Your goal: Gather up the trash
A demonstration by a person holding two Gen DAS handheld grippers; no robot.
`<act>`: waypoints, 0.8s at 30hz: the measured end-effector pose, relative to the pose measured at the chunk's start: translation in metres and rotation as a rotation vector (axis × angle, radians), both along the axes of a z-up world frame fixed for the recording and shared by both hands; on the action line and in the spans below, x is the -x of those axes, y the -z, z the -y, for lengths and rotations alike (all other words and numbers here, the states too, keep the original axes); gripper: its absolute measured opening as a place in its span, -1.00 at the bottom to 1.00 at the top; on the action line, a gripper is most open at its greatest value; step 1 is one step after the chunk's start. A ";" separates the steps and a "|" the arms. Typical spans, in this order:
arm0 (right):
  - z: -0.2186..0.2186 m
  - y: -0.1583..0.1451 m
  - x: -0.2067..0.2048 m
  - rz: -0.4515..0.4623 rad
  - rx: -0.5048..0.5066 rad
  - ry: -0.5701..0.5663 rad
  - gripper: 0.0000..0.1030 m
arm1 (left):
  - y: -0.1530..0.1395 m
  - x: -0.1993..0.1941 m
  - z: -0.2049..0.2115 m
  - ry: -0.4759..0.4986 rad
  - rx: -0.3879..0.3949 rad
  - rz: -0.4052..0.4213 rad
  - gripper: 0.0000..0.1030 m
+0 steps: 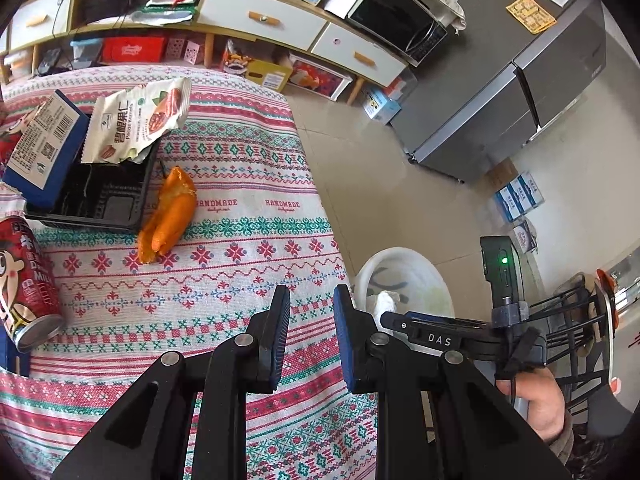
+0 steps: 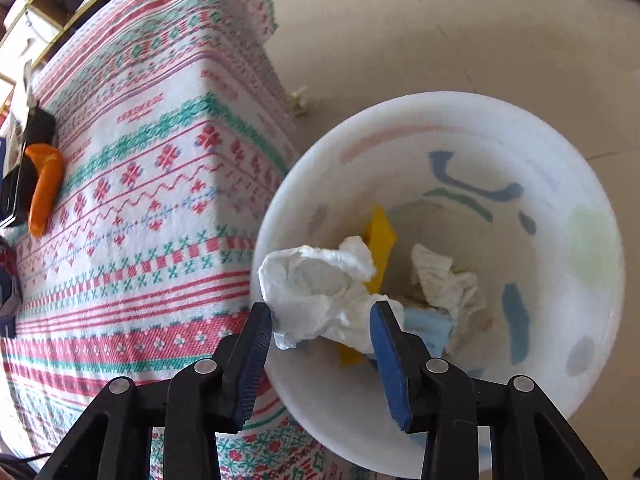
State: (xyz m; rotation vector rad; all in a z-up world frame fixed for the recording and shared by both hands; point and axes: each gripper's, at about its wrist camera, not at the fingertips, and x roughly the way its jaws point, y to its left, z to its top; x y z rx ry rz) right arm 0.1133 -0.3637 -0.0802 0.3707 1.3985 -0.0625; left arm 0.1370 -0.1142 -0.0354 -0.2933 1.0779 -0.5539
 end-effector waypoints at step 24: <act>-0.021 -0.053 -0.014 0.269 -0.035 0.012 -0.10 | -0.026 -0.075 -0.117 -0.301 -0.084 0.033 0.15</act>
